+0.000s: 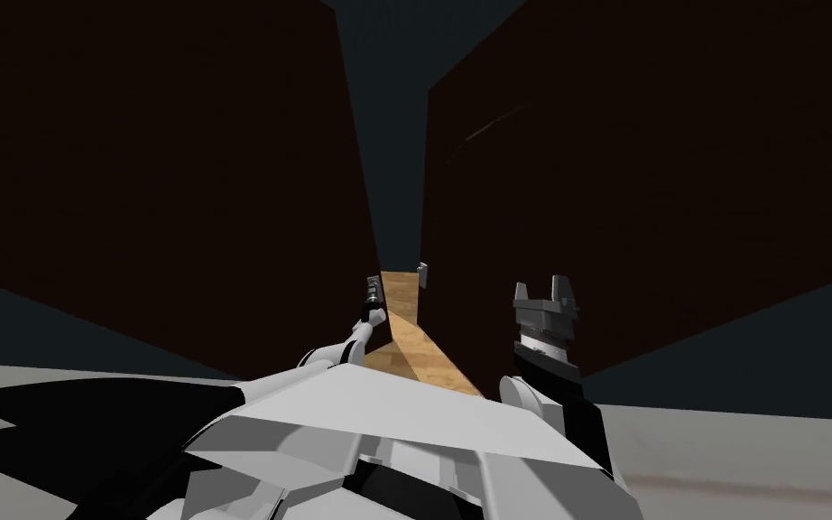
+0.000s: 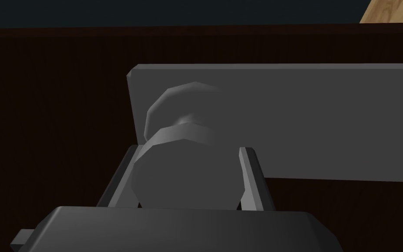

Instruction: Push the door open

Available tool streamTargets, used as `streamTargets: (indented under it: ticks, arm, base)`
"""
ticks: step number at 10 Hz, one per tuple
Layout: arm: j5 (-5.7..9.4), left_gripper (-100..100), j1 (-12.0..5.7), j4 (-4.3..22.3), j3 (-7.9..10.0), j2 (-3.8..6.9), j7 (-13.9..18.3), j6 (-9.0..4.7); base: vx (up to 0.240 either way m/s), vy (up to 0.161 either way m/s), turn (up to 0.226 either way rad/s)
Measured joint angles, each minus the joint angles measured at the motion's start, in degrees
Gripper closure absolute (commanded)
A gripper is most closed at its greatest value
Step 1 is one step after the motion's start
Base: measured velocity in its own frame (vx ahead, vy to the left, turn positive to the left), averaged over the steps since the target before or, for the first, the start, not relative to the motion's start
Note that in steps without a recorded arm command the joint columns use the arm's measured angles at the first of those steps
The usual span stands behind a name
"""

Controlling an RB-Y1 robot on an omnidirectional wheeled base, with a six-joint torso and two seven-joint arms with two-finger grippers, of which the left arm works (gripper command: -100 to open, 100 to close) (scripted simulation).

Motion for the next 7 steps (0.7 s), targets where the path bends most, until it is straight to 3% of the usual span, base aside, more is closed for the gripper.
streamTargets:
  ticks: [1, 2, 3, 4, 5, 7]
  arm:
    - [0.52, 100, -0.84, 1.3, 1.34, 0.00, -1.0, -1.16]
    - [0.79, 100, 0.22, -1.9, 2.14, -0.91, -2.3, -0.14]
    - [0.82, 100, -0.54, -0.7, 2.17, -0.18, -2.2, -0.50]
    - [1.11, 100, -0.79, -0.1, 2.99, 0.41, -2.3, -1.74]
    - [1.56, -100, -0.43, -2.0, 4.32, 0.04, -3.5, -2.07]
    - [2.04, -100, -0.83, -1.5, 5.10, 0.58, -4.5, -1.60]
  base:
    - [0.056, 0.070, -0.056]
    - [0.027, 0.029, 0.019]
    - [0.037, 0.049, -0.003]
    - [0.064, 0.087, -0.082]
    - [-0.018, -0.053, 0.026]
    - [-0.105, -0.198, 0.048]
